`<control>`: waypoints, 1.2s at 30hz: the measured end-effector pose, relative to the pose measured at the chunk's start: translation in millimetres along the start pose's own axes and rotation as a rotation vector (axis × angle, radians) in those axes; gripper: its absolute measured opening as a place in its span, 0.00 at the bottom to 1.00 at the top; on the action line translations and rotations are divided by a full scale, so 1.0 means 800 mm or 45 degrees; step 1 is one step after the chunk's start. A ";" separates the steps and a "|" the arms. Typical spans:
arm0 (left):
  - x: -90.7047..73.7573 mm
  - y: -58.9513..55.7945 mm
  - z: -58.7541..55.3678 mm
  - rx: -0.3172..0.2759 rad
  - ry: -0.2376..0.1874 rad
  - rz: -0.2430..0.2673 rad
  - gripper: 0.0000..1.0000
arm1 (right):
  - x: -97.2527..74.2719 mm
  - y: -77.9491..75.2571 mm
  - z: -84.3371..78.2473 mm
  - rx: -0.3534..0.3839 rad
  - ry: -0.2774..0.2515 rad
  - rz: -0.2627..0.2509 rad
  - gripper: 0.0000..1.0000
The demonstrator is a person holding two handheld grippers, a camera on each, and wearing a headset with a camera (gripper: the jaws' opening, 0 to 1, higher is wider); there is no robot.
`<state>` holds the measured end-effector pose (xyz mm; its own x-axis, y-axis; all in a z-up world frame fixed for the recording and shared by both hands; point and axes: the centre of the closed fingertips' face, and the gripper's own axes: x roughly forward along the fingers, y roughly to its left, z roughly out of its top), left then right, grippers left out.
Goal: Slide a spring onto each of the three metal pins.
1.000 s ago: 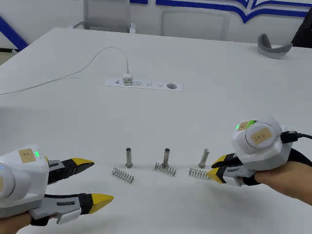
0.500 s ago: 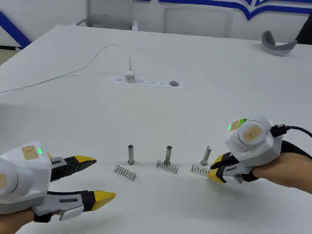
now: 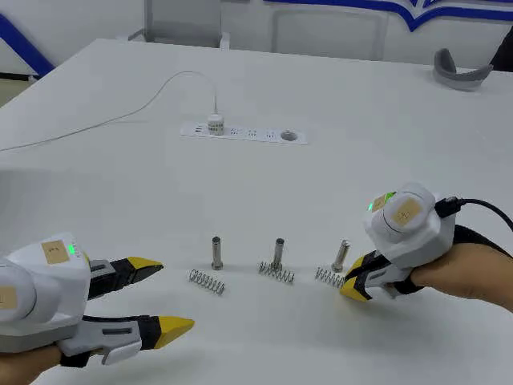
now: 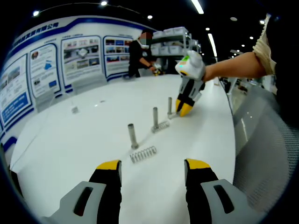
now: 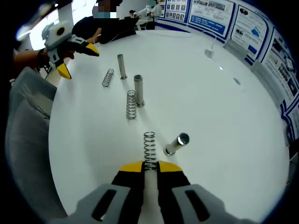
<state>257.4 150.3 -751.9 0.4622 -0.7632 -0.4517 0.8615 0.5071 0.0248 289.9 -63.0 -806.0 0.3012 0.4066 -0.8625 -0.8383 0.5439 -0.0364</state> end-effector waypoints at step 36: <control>0.033 -0.032 0.061 -0.076 -0.153 -0.142 0.46 | -0.047 0.069 0.085 -0.060 -0.350 0.013 0.11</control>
<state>257.7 97.0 -720.8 0.3893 -0.8566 -0.3386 0.8966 0.4367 -0.0739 263.6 1.5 -741.4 0.3991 0.5995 -0.6938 -0.8603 0.5067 -0.0570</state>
